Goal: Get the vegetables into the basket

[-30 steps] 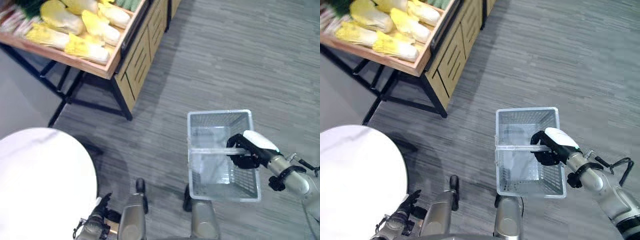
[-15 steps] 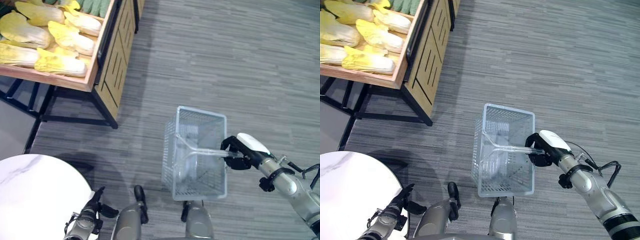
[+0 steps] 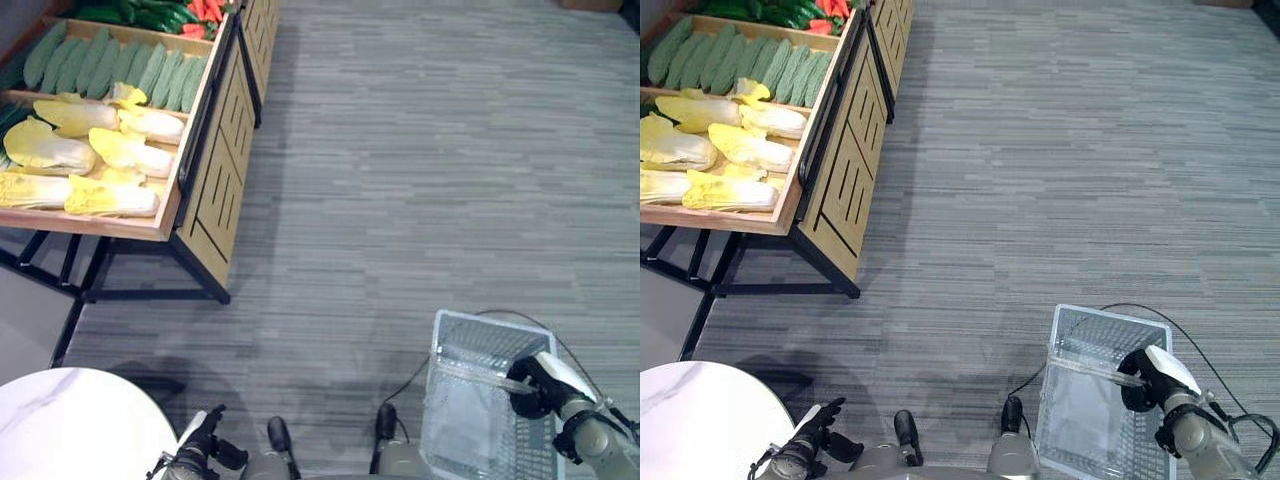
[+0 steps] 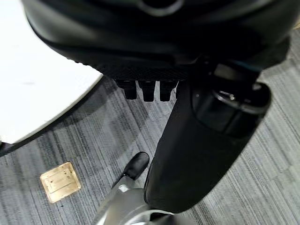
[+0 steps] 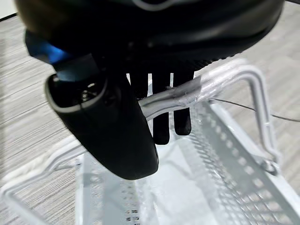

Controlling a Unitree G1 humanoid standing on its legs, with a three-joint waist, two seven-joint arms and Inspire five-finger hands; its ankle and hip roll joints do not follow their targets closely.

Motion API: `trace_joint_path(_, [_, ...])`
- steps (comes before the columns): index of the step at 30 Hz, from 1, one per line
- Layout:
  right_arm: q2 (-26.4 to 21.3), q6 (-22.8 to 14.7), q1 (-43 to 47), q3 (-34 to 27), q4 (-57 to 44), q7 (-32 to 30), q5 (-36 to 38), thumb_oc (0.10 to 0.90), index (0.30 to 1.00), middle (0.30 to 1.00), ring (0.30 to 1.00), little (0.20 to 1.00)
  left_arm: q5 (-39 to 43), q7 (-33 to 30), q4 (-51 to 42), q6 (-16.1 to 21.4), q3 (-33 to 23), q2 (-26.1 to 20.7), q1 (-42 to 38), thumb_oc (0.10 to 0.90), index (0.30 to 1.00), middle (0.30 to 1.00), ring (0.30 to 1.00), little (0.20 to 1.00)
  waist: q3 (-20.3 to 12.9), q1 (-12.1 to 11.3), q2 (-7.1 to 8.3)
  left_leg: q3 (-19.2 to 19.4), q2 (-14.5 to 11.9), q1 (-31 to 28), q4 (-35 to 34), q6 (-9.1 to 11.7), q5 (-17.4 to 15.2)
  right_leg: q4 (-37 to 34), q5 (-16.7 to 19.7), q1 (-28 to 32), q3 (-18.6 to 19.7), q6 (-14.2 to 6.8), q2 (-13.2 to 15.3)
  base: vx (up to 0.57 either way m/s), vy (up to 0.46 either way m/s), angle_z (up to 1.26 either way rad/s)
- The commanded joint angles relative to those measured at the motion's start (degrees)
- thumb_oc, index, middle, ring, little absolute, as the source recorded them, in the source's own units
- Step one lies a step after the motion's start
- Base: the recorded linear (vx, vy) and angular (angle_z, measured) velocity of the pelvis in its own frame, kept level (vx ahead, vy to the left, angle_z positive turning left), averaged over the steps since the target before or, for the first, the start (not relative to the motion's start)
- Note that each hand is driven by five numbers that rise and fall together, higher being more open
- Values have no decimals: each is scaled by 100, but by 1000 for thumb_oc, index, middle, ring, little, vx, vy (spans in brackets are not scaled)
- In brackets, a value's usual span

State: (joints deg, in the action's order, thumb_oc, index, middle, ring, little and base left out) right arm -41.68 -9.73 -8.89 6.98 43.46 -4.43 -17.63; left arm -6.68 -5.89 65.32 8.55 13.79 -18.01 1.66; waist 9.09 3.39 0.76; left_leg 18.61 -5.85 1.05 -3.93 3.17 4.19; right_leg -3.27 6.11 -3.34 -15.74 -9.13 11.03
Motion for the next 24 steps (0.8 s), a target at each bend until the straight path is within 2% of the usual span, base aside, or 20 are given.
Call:
trace_joint_path(1, [-206,-84,417,-360,-366,-392,190,400,300,300,300,300,159,237,0,112,-133,-102,36,900,1000,1000,1000,1000,-13,-136,243,-184,-394,-240,244,452,9,129,757,-239,204,-448,438,60,-54,-10])
trace_joint_path(3, [71,-45,496,-330,284,-514,310,400,300,300,300,300,135,257,103,97,-76,-13,-20,900,1000,1000,1000,1000,-57,-124,176,-137,-448,-305,222,494,62,92,675,-194,240,-417,384,54,-54,-12])
trace_joint_path(5, [218,-9,556,-280,457,-617,356,400,300,300,300,300,174,167,105,55,-94,36,-86,900,1000,1000,1000,1000,-52,-112,133,-126,-490,-327,202,514,105,136,579,-197,238,-384,344,27,-55,-16])
trace_joint_path(8, [395,47,703,-165,1015,-745,432,400,300,300,300,300,162,59,148,5,15,120,-269,900,1000,1000,1000,1000,-4,-103,76,-169,-597,-313,250,534,127,460,304,-264,235,-295,285,35,-77,-5])
trace_joint_path(13, [531,63,719,-120,1081,-837,588,400,300,300,300,300,210,-44,-47,7,196,82,-430,900,1000,1000,1000,1000,229,-46,-14,-302,-802,-207,448,534,191,1312,-189,-696,398,-123,115,25,-110,-2])
trace_joint_path(15, [562,45,719,-124,1206,-864,659,400,300,300,300,300,235,-66,-80,15,195,69,-438,900,1000,1000,1000,1000,249,-44,-32,-345,-836,-170,472,540,226,1408,-250,-772,401,-88,85,42,-148,5])
trace_joint_path(18, [557,-12,557,-160,947,-902,693,400,300,300,300,300,257,-191,-95,-4,113,-26,-436,900,1000,1000,1000,1000,378,-41,-117,-476,-1013,1,659,594,430,1565,-467,-932,403,67,-110,53,-225,9])
trace_joint_path(21, [507,-48,474,-190,857,-931,694,400,300,300,300,300,243,-266,-37,-24,79,-30,-468,900,1000,1000,1000,1000,447,-25,-153,-550,-1103,175,1026,623,511,1554,-578,-879,365,192,-197,54,-171,8])
trace_joint_path(22, [436,-65,413,-225,817,-950,692,400,300,300,300,300,280,-294,-98,-29,41,-36,-446,900,1000,1000,1000,1000,527,-54,-153,-672,-1123,366,1529,601,543,1550,-671,-804,369,288,-228,37,-176,15])
trace_joint_path(23, [319,-65,474,-200,752,-966,699,400,300,300,300,300,536,-414,-143,-20,-43,-25,-490,900,1000,1000,1000,1000,736,-190,-117,-1322,-764,850,2172,560,635,1502,-696,-748,450,359,-251,64,-216,22])
trace_joint_path(24, [305,-62,501,-207,729,-1005,687,400,300,300,300,300,553,-431,-117,-10,-27,-18,-538,900,1000,1000,1000,1000,825,-258,-83,-1486,-524,1179,2186,542,498,1421,-709,-649,470,338,-234,85,-173,22])
